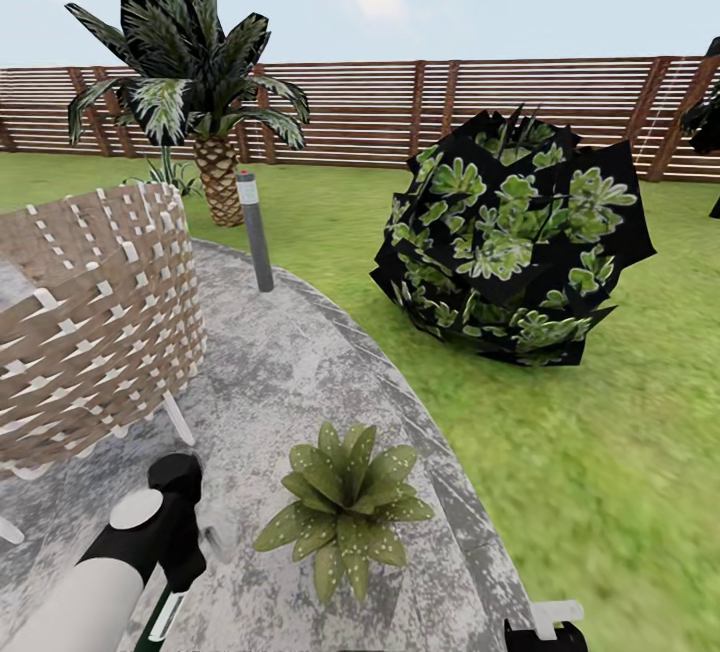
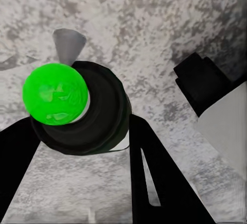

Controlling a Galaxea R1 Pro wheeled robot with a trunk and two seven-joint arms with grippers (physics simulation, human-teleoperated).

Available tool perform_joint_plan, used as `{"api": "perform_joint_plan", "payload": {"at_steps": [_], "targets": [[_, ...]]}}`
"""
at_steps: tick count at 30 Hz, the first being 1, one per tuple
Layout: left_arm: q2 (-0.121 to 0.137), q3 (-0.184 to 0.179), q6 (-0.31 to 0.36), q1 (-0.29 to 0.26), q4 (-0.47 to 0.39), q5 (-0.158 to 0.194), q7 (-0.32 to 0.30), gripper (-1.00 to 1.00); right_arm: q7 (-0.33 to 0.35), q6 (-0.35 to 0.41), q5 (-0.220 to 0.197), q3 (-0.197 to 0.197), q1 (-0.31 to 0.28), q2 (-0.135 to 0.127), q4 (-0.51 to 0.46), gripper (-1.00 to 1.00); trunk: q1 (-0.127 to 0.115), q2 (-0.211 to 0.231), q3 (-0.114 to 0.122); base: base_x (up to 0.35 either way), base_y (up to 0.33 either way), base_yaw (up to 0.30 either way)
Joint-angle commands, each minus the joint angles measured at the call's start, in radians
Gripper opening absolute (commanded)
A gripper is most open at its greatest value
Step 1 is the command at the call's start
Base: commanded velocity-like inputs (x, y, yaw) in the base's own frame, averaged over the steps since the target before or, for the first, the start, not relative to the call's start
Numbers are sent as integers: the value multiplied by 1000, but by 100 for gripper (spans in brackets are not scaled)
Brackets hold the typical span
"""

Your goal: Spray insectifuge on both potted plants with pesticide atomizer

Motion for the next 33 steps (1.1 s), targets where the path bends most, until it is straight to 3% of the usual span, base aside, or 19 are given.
{"api": "perform_joint_plan", "payload": {"at_steps": [1, 5, 9, 11, 13, 18, 20, 22, 23, 24, 26, 29, 31, 33], "targets": [[1, 2, 11, 3, -4, -7, -9, -100, -3, -4, 11, -7, -1, 0, 2, 100, 0, 0, -1, 0, 0, 29], [-5, 3, 12, 5, -18, -4, -15, -100, -2, -3, 11, -7, -1, 0, 3, 100, 0, 0, -1, 0, 0, 9], [-46, 0, 15, 0, -55, 2, -15, -100, -2, -3, 12, -7, -1, 0, 2, 100, 0, 0, -1, 0, 0, 1], [-47, 1, 16, -2, -66, 3, -15, -100, -2, -3, 12, -7, -1, 0, 2, 100, 0, 0, -1, 0, 0, 0], [-34, 4, 15, -1, -69, 1, -15, -100, -2, -3, 12, -7, -1, 0, 2, 100, 0, 0, -1, 0, 0, 0], [48, 63, 10, 9, -59, 5, -15, -100, -2, -3, 12, -7, -1, 0, 2, 100, 0, 0, -1, 0, 0, 0], [50, 77, 7, 9, -57, 4, -15, -100, -2, -3, 12, -7, -1, 0, 2, 100, 0, 0, -1, 0, 0, 0], [27, 75, 10, 3, -65, 4, -15, -100, -3, -3, 12, -7, -1, 0, 3, 100, 0, 0, -1, 0, 0, 0], [7, 73, 9, 0, -67, 1, -15, -100, -3, -3, 13, -7, -1, 0, 3, 100, 0, 0, -1, 0, 0, 0], [-31, 70, 8, -7, -68, -3, -15, -100, -3, -3, 13, -7, -1, 0, 3, 100, 0, 0, -1, 0, 0, 57], [-62, 66, 8, -45, -69, -8, -15, -100, -3, -3, 14, -7, -1, 0, 3, 100, 0, 0, -1, 0, 0, 166], [-71, 58, 8, -113, -61, -17, -15, -100, -3, -3, 15, -7, -1, 0, 2, 100, 0, 0, -1, 0, 0, 247], [-72, 57, 11, -159, -48, -58, -15, -100, -3, -3, 15, -7, -1, 0, 2, 100, 0, 0, -1, 0, 0, 269], [-74, 58, 13, -201, -12, -128, -15, -100, -3, -3, 15, -7, -1, 0, 2, 100, 0, 0, -1, 0, 0, 140]]}}
